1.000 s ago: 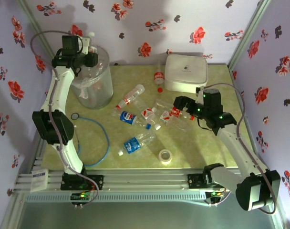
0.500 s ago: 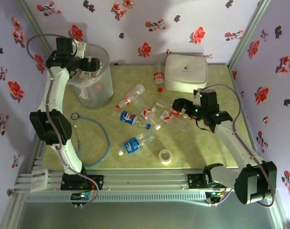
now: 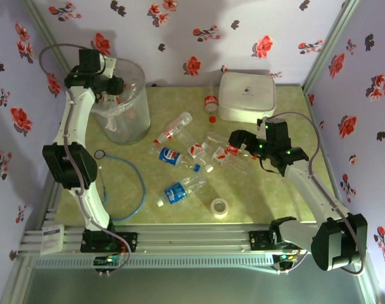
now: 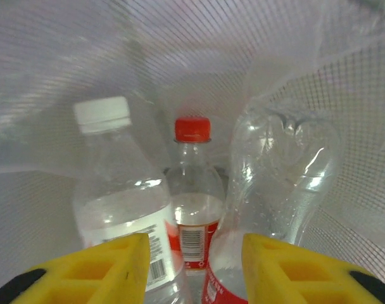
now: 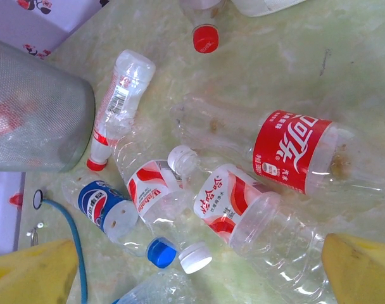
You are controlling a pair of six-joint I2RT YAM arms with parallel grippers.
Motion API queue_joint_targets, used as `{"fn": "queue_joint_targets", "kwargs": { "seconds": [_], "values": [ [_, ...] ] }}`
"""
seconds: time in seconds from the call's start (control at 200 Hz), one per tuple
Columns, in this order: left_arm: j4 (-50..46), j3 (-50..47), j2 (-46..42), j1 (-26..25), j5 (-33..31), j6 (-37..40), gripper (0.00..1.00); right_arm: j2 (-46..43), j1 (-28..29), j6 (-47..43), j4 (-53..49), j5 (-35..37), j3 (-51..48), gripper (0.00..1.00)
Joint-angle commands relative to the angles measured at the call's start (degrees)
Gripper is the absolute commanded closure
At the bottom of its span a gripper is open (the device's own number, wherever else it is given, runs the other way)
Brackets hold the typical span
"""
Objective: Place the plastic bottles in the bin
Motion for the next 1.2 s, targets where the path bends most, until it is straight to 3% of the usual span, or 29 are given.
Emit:
{"fn": "queue_joint_targets", "kwargs": {
  "seconds": [0.0, 0.23, 0.325, 0.46, 0.75, 0.98, 1.195],
  "values": [
    [-2.78, -0.6, 3.45, -1.17, -0.93, 2.25, 0.58, 0.37, -0.4, 0.84, 1.32, -0.12, -0.26, 0.01],
    [-5.29, -4.25, 8.45, -1.17, 3.95, 4.89, 0.63, 0.37, -0.39, 1.24, 1.18, 0.57, -0.72, 0.01],
    [-3.3, -9.36, 9.16, 0.02, 8.08, 5.41, 0.64, 0.98, -0.36, 1.39, 1.36, 0.58, -0.39, 0.01],
    [-0.76, -13.27, 8.6, 0.43, 9.22, 4.1, 0.64, 1.68, -0.4, 1.52, 1.57, 0.73, 0.0, 0.01],
    [-2.41, -8.78, 5.68, 0.25, 9.53, 1.63, 0.59, 2.92, -0.38, 0.74, 0.88, 1.79, 1.59, 0.01],
    [-9.65, 3.56, 4.41, -1.13, 9.6, 2.07, 0.33, 4.06, -0.72, -2.41, -4.94, 8.22, 5.86, 0.01],
    [-14.13, 11.09, 2.65, -3.35, 6.82, 3.29, 0.19, 5.83, -1.78, -6.33, -9.63, 14.4, 8.42, 0.01]
  ]
}}
